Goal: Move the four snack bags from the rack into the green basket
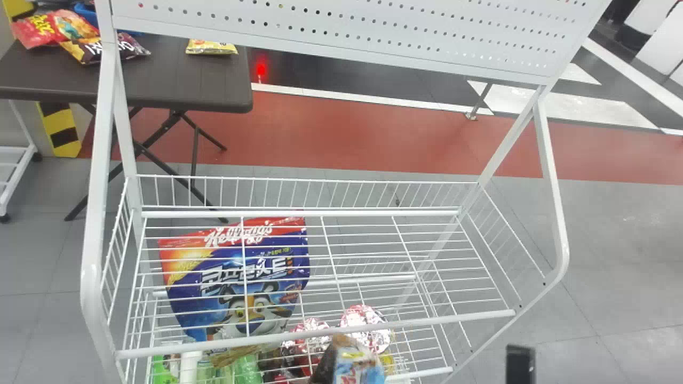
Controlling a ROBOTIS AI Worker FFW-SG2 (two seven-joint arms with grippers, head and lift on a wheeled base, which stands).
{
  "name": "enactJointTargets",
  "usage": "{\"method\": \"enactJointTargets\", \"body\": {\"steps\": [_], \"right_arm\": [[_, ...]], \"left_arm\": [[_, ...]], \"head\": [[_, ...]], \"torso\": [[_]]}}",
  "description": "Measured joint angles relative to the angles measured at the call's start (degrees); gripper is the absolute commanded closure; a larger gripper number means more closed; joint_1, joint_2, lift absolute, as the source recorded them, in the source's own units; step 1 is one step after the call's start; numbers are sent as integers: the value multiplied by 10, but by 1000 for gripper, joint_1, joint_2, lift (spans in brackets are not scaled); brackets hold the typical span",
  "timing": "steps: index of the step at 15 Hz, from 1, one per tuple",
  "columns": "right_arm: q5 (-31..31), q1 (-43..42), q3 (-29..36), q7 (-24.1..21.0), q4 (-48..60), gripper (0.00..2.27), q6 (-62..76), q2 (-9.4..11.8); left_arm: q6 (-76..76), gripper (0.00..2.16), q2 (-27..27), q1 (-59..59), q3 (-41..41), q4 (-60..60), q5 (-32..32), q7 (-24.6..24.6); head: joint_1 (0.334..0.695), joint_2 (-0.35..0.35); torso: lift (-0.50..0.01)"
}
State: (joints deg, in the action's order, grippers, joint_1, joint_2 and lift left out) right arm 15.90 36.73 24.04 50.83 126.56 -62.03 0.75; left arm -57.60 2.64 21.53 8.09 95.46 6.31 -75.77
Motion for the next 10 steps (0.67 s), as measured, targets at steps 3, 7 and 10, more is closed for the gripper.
{"method": "enactJointTargets", "body": {"steps": [3, 7, 10], "right_arm": [[-12, 11, -49, -4, -48, 2125, 7, 10], [-52, 8, -112, -49, -105, 2121, 30, 32], [-78, 5, -140, -95, -123, 12, 34, 42]], "left_arm": [[0, 1787, 0, -1, 1, -2, 1, -1], [1, 1787, 0, 6, -2, 3, 1, -3], [0, 1787, 0, 7, -3, 5, 1, -3]], "head": [[695, -350], [695, -350], [695, -350]], "torso": [[0], [0], [0]]}}
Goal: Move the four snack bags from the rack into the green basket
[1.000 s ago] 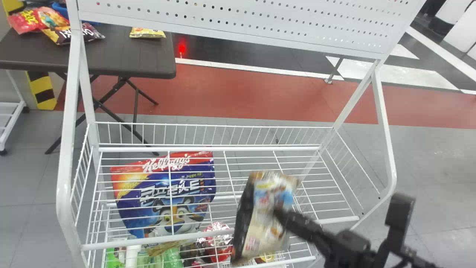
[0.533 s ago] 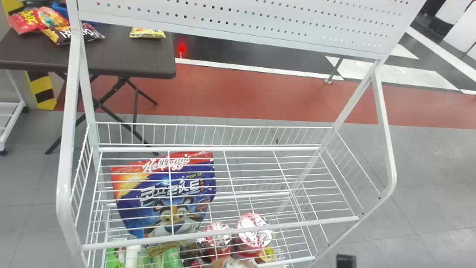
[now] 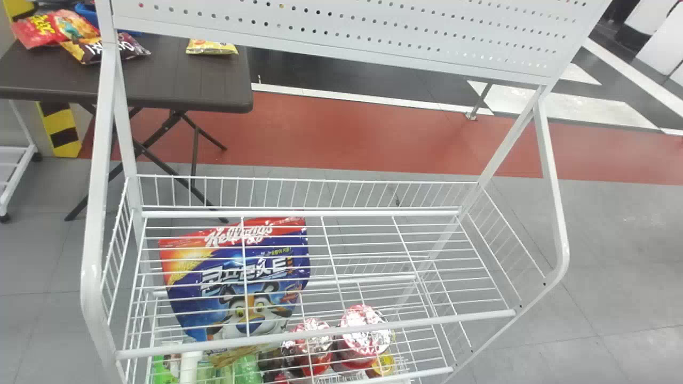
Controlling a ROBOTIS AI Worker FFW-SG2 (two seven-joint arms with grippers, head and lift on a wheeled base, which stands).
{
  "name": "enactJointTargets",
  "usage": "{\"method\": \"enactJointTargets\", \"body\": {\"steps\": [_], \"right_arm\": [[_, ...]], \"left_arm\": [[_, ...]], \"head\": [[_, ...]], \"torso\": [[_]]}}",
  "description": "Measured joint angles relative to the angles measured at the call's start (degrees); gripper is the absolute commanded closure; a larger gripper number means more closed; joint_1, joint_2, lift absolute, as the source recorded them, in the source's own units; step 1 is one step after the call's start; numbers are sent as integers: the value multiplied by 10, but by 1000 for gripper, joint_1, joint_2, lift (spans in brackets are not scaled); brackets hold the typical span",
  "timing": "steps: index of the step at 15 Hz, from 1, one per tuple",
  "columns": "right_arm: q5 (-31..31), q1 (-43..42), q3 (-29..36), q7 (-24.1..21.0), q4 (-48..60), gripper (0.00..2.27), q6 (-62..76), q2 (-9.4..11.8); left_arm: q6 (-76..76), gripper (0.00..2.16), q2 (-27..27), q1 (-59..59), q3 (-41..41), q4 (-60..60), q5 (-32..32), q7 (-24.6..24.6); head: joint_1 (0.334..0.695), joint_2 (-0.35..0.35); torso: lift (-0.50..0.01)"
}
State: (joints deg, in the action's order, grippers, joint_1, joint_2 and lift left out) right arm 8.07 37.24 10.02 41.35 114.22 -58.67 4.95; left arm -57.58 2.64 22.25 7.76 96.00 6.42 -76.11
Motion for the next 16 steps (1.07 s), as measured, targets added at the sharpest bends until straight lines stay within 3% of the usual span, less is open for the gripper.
{"method": "enactJointTargets", "body": {"steps": [8, 13, 16], "right_arm": [[62, 22, 64, 29, 94, 56, 8, -6], [48, 40, 51, -87, 178, 63, 238, -35], [48, 49, 44, -134, 218, 63, 355, -48]], "left_arm": [[0, 1787, 1, 0, 2, 2, 0, 0], [0, 1787, 0, -1, 4, 2, -3, 3], [0, 1787, 0, -1, 5, 2, -4, 2]], "head": [[695, -350], [695, -350], [695, -350]], "torso": [[0], [0], [0]]}}
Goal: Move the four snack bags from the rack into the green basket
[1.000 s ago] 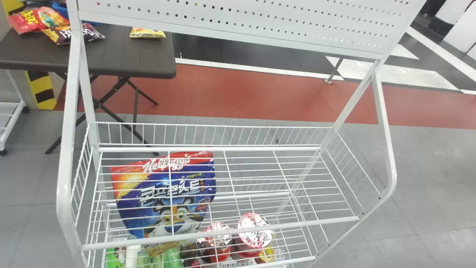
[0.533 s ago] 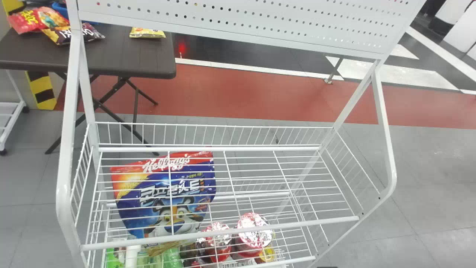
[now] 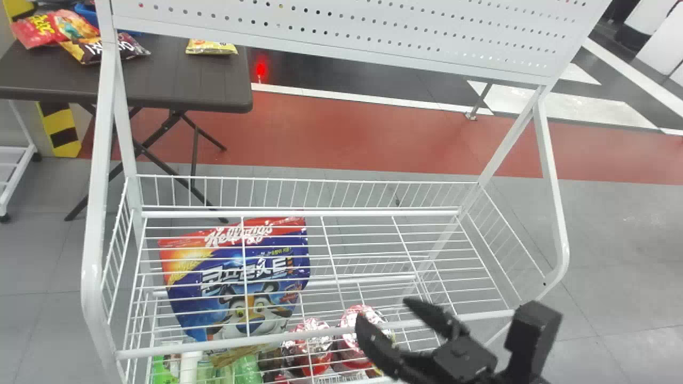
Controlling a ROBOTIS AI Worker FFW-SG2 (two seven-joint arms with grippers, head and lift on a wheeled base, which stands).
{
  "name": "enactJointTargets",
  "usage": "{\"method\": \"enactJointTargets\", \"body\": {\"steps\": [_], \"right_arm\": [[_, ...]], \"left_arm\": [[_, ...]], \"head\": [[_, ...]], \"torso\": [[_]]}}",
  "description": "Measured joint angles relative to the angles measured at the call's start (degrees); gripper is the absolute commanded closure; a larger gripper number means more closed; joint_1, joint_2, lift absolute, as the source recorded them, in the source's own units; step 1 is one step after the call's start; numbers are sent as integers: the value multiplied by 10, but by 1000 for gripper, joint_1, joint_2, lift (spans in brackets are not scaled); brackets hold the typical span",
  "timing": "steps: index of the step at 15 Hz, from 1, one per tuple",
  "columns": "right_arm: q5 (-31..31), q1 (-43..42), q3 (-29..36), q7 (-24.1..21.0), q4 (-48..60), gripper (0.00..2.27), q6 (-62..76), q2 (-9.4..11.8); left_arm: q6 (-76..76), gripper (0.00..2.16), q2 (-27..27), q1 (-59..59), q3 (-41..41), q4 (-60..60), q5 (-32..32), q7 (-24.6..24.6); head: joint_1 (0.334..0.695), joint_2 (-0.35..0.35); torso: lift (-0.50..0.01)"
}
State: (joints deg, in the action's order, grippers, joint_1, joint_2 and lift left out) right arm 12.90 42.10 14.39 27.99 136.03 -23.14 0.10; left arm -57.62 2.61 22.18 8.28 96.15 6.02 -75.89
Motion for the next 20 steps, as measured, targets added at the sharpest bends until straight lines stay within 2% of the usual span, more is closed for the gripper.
{"method": "enactJointTargets", "body": {"steps": [4, 7, 20], "right_arm": [[-33, 9, -18, -81, 25, 63, 87, -1], [-65, 13, -30, -118, 24, 63, 123, -1], [-88, 18, -36, -125, 15, 66, 170, -1]], "left_arm": [[0, 1787, -1, 0, 7, 0, 0, 3], [0, 1787, -1, 0, 9, 0, 0, 4], [-2, 1787, 0, 0, 10, 0, 0, 2]], "head": [[695, -350], [695, -350], [695, -350]], "torso": [[0], [0], [0]]}}
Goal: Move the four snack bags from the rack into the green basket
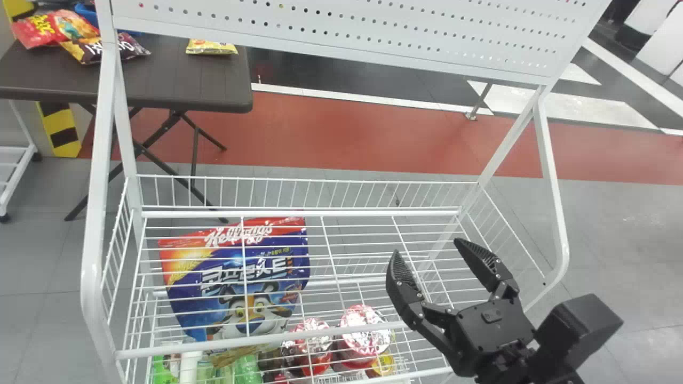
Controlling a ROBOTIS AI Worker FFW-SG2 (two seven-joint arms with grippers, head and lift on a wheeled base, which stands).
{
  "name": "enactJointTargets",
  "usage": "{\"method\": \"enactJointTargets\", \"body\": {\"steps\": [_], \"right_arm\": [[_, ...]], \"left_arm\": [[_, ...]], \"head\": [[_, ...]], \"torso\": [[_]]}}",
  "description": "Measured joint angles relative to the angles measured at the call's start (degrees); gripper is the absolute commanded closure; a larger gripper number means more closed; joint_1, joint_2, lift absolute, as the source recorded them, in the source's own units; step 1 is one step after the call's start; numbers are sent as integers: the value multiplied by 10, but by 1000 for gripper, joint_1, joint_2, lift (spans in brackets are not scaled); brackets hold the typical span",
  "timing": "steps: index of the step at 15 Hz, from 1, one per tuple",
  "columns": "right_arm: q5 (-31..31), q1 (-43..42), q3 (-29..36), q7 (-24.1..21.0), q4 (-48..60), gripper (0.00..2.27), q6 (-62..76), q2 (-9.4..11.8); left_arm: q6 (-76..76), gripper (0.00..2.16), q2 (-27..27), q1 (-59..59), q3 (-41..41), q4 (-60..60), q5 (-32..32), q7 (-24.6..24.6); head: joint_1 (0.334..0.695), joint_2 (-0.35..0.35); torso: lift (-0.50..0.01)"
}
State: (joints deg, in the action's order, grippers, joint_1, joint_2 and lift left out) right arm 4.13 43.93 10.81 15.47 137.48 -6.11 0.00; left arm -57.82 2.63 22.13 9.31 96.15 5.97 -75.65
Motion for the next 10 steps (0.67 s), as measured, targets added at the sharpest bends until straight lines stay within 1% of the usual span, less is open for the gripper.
{"method": "enactJointTargets", "body": {"steps": [10], "right_arm": [[0, 3, 0, 1, 1, 66, 8, 0]], "left_arm": [[-3, 1787, 0, 2, 0, 4, 0, -1]], "head": [[695, -350]], "torso": [[0]]}}
